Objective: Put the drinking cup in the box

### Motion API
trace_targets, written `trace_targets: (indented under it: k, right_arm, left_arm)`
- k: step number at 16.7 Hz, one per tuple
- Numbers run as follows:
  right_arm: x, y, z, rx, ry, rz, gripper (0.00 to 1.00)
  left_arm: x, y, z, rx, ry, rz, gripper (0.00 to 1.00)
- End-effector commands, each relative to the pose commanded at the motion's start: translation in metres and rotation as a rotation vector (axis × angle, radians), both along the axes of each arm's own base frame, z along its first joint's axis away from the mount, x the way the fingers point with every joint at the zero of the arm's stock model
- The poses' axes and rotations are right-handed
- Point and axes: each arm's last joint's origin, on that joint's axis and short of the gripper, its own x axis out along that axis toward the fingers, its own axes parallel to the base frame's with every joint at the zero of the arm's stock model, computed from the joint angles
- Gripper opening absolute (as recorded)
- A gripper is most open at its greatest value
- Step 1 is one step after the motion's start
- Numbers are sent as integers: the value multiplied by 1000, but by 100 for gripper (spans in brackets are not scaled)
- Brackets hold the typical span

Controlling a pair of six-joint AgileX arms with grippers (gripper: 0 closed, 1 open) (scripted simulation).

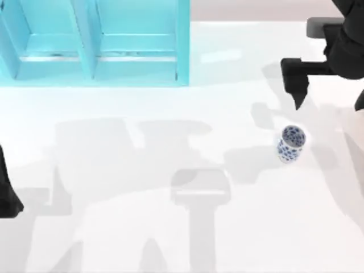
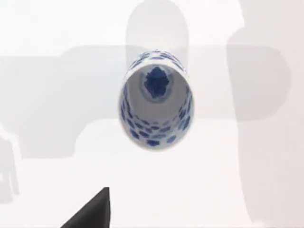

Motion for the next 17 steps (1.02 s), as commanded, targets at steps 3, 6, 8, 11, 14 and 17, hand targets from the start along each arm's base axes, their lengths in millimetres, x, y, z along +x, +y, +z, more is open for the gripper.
trace_targets:
  k: [3,6,8,11,14,17]
  right_arm:
    - [14,11,-10,-15,58,0,100]
    - [15,12,-11,-17,65,0,100]
    - [15,12,-11,-17,65,0,100]
    - [16,11,-17,-17,67,-2,100]
    - [18,12,-44,-18,70,0,100]
    - [20,13,-82,-13,55,0,100]
  left_arm:
    - [0,0,0,0,0,0,100]
    - [0,0,0,0,0,0,100]
    - [0,0,0,0,0,0,100]
    - [0,0,0,0,0,0,100]
    - [0,0,0,0,0,0,100]
    - [0,0,0,0,0,0,100]
